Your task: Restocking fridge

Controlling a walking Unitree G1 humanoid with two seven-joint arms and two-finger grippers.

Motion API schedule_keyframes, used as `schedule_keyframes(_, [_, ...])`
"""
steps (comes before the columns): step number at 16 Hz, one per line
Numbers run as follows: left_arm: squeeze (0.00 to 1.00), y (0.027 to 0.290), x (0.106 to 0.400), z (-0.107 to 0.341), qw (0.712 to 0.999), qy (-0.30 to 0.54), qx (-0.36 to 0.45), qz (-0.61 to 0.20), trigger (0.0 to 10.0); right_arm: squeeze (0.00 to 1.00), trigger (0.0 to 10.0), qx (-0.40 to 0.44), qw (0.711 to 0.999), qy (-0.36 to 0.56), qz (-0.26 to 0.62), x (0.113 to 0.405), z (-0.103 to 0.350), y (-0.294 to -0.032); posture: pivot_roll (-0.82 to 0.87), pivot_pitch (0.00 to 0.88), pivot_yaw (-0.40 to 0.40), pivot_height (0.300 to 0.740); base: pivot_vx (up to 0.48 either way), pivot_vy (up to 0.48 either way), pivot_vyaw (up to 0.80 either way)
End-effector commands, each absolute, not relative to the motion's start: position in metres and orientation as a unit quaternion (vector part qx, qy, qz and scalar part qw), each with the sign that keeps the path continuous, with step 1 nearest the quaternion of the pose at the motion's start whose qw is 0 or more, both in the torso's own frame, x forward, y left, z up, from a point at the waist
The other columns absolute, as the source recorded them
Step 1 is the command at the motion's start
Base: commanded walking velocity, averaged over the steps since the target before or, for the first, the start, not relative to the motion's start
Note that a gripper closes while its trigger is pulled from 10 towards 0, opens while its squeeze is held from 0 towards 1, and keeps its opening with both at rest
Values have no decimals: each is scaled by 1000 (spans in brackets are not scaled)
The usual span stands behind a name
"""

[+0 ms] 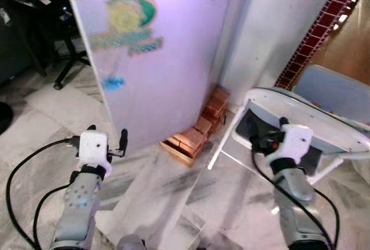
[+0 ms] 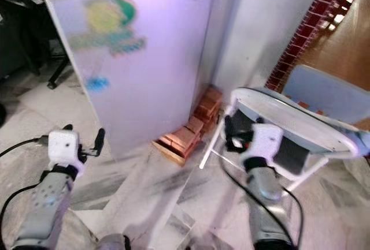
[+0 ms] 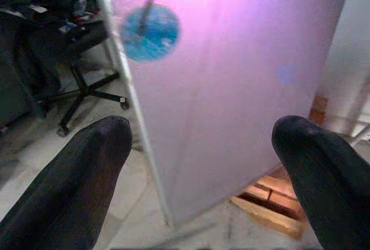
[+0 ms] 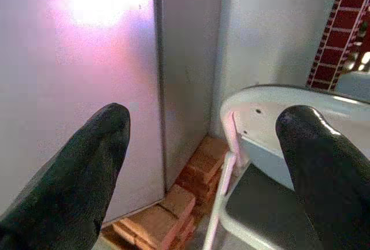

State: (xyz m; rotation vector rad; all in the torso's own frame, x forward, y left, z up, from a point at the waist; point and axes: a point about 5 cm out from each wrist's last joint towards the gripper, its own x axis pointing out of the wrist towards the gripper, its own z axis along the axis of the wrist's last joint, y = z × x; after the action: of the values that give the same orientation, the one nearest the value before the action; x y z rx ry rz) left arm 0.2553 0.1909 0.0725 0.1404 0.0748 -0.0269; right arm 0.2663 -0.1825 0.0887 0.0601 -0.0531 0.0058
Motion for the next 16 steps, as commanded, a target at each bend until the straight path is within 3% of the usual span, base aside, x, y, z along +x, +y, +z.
schedule_keyframes(1, [0,185,259,78,997,33,65,-15,10000,0,10000,13,998,-61,9,272,105,-175,59,118,-63,740,0,0,0])
schedule_keyframes(3, [0,167,263,83,996,26,66,-53,10000,0,10000,8,996,-85,6,279,112,-169,56,103,-69,740,0,276,0])
schedule_keyframes(8, [0,164,267,71,994,42,73,-73,10000,0,10000,-2,998,-56,-17,274,87,-178,71,11,-54,740,0,460,0])
schedule_keyframes(14, [0,167,269,59,993,67,64,-76,10000,0,10000,-12,999,-31,-32,267,70,-183,57,0,-41,740,0,480,0])
schedule_keyframes(16, [0,170,269,54,993,72,62,-72,10000,0,10000,-12,999,-26,-27,266,67,-183,61,0,-56,740,0,480,-675])
